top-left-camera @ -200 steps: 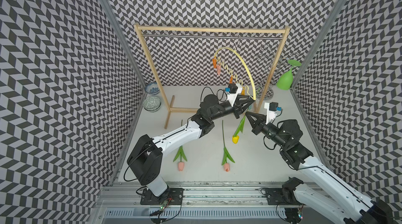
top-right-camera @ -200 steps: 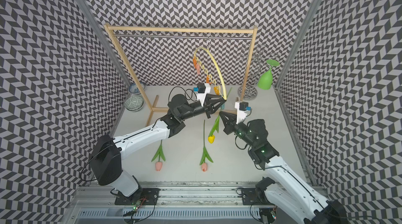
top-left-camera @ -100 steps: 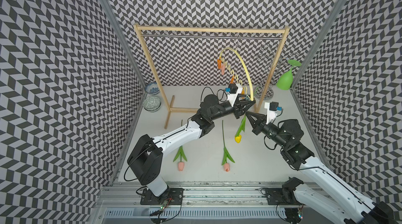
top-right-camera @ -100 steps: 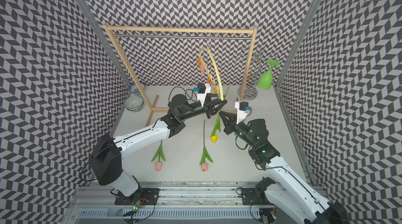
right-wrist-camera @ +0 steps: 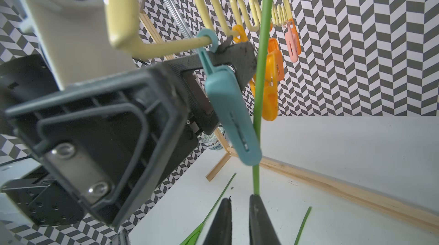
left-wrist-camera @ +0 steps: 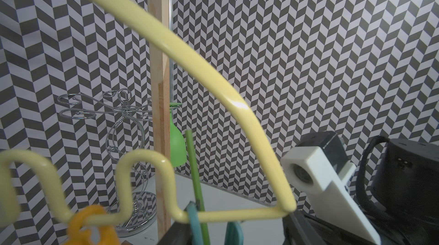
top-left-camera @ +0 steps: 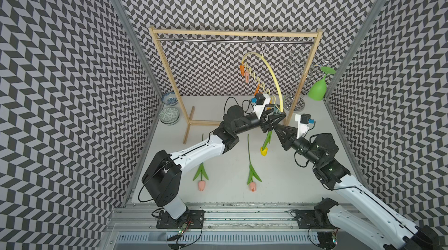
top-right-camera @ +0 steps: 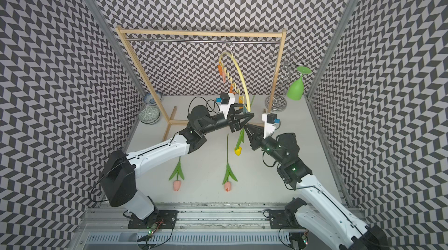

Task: Dry the flowers on a clothes hanger
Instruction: Clamp the flower onto the hanger.

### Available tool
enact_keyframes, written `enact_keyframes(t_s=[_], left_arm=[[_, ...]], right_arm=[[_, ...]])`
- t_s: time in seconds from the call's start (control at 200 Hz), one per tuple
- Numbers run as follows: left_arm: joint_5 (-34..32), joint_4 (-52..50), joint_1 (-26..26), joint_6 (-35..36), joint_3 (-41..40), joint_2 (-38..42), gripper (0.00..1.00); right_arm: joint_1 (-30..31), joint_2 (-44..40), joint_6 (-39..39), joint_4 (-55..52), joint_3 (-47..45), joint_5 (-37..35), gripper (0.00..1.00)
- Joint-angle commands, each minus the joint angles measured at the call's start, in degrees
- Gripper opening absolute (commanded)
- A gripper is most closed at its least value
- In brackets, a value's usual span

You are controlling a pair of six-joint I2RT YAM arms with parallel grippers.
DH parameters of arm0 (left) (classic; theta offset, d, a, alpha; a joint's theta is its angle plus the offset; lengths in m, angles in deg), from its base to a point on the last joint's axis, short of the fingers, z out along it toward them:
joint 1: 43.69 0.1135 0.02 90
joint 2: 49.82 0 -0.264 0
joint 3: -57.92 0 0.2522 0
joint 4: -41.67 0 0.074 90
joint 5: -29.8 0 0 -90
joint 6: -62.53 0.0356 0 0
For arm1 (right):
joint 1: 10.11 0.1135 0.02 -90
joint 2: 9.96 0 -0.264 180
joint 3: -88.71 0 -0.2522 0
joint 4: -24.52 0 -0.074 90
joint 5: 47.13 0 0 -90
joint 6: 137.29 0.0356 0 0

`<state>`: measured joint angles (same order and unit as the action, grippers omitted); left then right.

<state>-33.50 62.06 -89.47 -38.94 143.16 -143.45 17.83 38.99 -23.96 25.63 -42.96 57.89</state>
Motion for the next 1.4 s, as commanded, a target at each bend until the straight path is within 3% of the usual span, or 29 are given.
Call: enact_keyframes(t_s=[0.0,0.451,0.511,0.606,1.117,1.232,1.392], left_arm=[[0.55,-0.41,-0.43,-0.05,-0.03,-0.09,0.59],[-2.12,-4.55,-0.36,1.59,-0.51,0.7,0.7],[-2.66,-5.55,-0.41,2.18,-0.87,1.16,0.78],[-4.13,-7.74,-0.38,3.51,-1.33,2.13,1.0],[-10.54,-28.78,-0.32,12.13,-3.51,10.93,1.0],[-15.66,-28.31,-0.34,10.57,-8.37,16.85,1.0],[-30.92,-25.23,1.47,5.95,-17.25,24.3,1.0]], right_arm=[[-0.07,-1.66,-0.74,1.22,0.94,-1.47,0.19],[-0.03,-3.87,-1.21,-1.9,2.05,-2.5,0.21],[-0.08,-4.15,-1.35,-2.1,2.02,-2.63,0.22],[-0.06,-4.55,-1.62,-2.45,2.0,-2.81,0.22],[-0.07,-5.55,-3.56,-7.91,4.49,-7.65,0.25],[-0.08,-5.87,-2.79,-10.43,6.28,-9.08,0.26],[-0.01,-6.54,-2.06,-14.05,10.71,-7.19,0.27]])
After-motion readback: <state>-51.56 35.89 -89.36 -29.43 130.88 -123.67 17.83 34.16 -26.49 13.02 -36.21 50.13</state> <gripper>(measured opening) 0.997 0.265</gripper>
